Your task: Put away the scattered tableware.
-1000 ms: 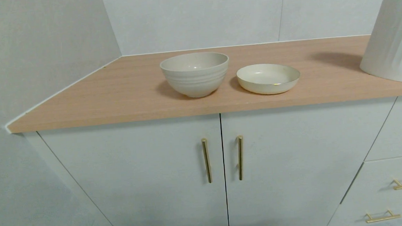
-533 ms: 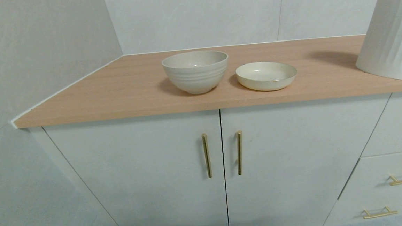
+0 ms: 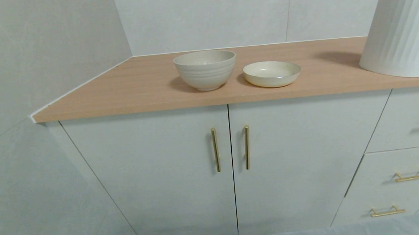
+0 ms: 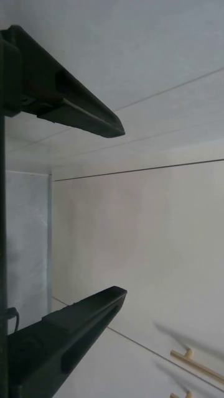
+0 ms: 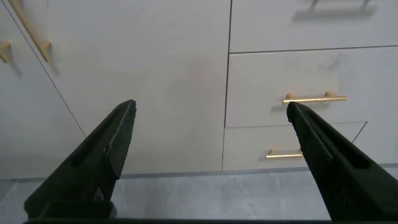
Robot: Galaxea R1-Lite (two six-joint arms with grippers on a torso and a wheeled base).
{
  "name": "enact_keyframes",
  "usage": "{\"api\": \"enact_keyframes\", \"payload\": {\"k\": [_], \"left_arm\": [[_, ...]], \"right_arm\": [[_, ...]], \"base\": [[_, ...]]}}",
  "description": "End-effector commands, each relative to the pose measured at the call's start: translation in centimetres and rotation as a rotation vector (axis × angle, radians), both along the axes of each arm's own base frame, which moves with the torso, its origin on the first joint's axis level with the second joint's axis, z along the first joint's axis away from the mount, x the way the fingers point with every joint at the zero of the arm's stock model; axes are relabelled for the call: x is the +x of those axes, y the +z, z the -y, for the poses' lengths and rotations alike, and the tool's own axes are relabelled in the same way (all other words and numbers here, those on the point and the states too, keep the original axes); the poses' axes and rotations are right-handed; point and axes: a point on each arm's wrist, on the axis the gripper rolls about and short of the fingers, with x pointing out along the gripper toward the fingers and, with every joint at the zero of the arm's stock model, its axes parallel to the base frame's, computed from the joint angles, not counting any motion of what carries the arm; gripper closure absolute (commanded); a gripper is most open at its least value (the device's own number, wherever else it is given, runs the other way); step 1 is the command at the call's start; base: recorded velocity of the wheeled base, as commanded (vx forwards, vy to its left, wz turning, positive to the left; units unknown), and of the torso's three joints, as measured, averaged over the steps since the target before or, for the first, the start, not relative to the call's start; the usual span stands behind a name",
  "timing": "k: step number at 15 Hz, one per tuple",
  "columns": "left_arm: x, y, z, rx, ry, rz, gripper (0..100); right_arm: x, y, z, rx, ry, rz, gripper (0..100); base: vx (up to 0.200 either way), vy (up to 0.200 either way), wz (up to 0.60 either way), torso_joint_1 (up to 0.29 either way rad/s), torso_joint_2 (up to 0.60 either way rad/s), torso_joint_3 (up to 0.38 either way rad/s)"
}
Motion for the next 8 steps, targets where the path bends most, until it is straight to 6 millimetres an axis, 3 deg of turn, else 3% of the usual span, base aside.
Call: {"api": "enact_keyframes", "payload": {"k": [1, 3, 5, 6, 8], "left_arm": [[0.0, 0.0, 0.0, 0.0, 0.001, 0.0, 0], [0.0, 0.0, 0.0, 0.0, 0.001, 0.0, 0], [0.0, 0.0, 0.0, 0.0, 0.001, 0.0, 0], [0.0, 0.0, 0.0, 0.0, 0.001, 0.0, 0], [0.0, 0.0, 0.0, 0.0, 0.001, 0.0, 0]], "right_arm": [[0.0, 0.0, 0.0, 0.001, 0.001, -0.001, 0], [0.0, 0.1, 0.0, 0.001, 0.001, 0.003, 0], [-0.7, 2.6, -0.1, 0.012, 0.044, 0.115, 0], [-0.9, 3.4, -0.2, 0.012, 0.105, 0.102, 0], [-0.2, 3.0, -0.3, 0.017, 0.158, -0.038, 0]], "base": [[0.0, 0.0, 0.0, 0.0, 0.0, 0.0], [0.0, 0.0, 0.0, 0.0, 0.0, 0.0], [0.0, 0.0, 0.0, 0.0, 0.0, 0.0], [0.0, 0.0, 0.0, 0.0, 0.0, 0.0], [0.0, 0.0, 0.0, 0.0, 0.0, 0.0]]}}
